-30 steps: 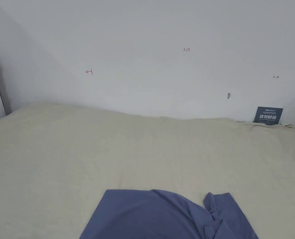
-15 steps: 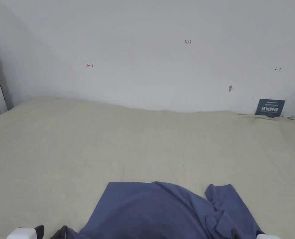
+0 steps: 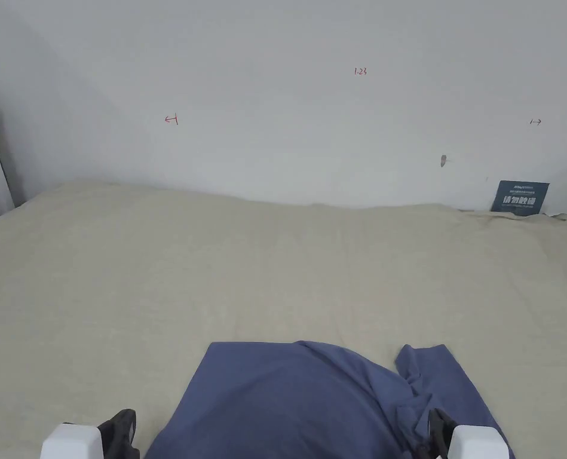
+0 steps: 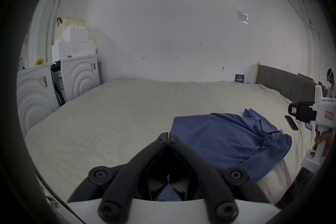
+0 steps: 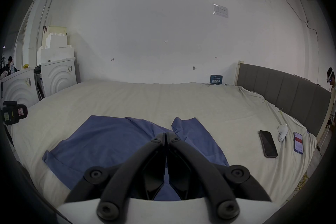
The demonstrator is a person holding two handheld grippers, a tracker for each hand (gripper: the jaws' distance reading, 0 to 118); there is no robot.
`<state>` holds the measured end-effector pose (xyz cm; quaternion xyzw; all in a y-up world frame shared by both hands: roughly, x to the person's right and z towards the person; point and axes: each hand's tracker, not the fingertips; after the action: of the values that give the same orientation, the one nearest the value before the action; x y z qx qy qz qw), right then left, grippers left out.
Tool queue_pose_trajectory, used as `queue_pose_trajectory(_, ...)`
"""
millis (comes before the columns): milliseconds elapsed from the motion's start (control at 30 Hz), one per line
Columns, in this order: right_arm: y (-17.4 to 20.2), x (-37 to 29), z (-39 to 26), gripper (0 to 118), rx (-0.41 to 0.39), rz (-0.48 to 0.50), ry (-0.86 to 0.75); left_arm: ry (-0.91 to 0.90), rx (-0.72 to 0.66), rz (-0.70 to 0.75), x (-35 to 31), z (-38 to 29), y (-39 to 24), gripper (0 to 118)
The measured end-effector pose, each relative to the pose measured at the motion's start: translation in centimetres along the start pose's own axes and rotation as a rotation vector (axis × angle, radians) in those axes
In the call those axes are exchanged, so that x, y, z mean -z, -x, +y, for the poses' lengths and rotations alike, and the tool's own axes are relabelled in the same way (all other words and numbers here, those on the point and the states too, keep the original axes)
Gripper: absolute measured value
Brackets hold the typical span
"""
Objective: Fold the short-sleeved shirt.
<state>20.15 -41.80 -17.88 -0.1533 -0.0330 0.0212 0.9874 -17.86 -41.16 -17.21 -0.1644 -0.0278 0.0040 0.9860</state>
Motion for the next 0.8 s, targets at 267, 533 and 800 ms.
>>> queue_pose_trajectory(267, -0.2, -0.1, 0.0, 0, -0.002, -0.005, 0.006, 0.03, -0.033, -0.017, 1.3, -0.2, -0.6, 0)
queue_pose_trajectory(533, -0.5, 1.5, -0.3, 0, -0.018, -0.009, 0.059, 0.158, -0.09, -0.106, 8.0, 1.4, 0.7, 0)
queue_pose_trajectory(800, -0.5, 3.3, -0.8, 0, -0.037, -0.007, 0.105, 0.243, -0.108, -0.16, 17.0, 6.0, 0.9, 0)
